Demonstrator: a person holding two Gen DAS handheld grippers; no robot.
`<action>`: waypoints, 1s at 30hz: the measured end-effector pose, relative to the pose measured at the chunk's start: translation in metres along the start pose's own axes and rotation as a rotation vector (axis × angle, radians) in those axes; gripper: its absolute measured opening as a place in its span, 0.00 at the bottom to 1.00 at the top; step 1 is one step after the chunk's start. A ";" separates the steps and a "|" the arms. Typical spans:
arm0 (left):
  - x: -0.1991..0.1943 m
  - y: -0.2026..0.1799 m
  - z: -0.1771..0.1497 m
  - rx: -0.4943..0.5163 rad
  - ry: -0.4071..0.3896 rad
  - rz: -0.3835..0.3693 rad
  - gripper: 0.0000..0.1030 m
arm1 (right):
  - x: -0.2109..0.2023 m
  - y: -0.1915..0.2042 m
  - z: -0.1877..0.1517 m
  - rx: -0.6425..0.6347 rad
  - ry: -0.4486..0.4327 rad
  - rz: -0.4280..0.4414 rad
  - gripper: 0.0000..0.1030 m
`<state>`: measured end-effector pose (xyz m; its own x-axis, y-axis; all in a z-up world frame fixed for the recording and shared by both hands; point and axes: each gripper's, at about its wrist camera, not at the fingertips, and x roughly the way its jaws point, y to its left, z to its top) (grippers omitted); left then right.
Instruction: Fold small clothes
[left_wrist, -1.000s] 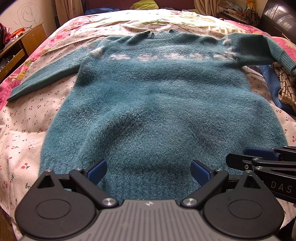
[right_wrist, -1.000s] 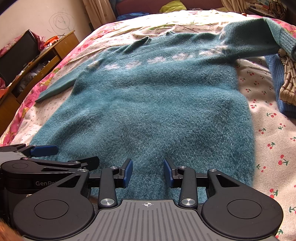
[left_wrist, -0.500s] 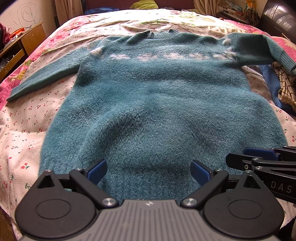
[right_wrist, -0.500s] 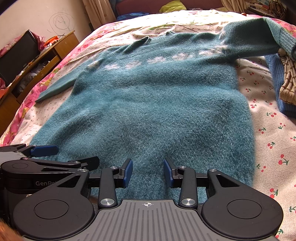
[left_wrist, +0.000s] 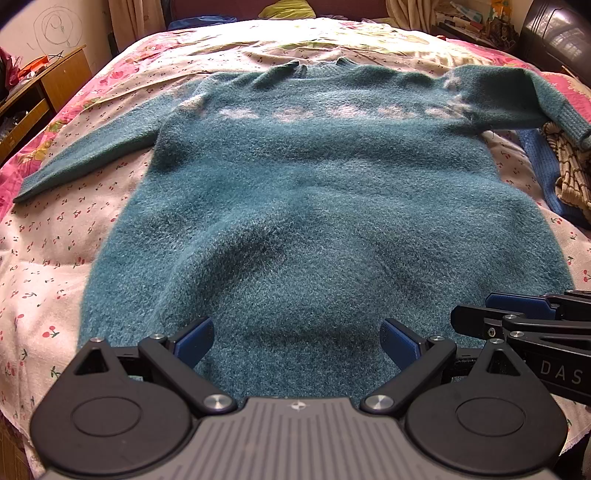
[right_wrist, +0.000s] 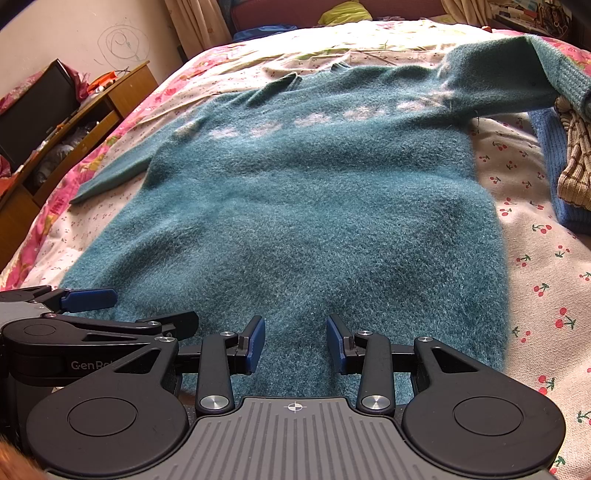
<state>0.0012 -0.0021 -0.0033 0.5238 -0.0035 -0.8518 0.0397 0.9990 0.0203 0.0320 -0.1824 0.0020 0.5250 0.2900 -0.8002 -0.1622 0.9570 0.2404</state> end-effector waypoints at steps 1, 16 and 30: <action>0.000 0.000 0.000 0.000 0.000 -0.001 1.00 | 0.002 0.002 -0.006 -0.001 -0.001 -0.001 0.36; -0.008 0.002 0.002 0.006 -0.026 -0.013 1.00 | -0.005 0.006 0.000 -0.016 -0.014 -0.018 0.36; -0.017 0.002 0.014 0.021 -0.082 -0.042 1.00 | -0.013 0.002 0.015 -0.004 -0.046 -0.039 0.36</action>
<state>0.0048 -0.0002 0.0187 0.5889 -0.0502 -0.8066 0.0803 0.9968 -0.0034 0.0378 -0.1843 0.0213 0.5688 0.2524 -0.7828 -0.1442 0.9676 0.2072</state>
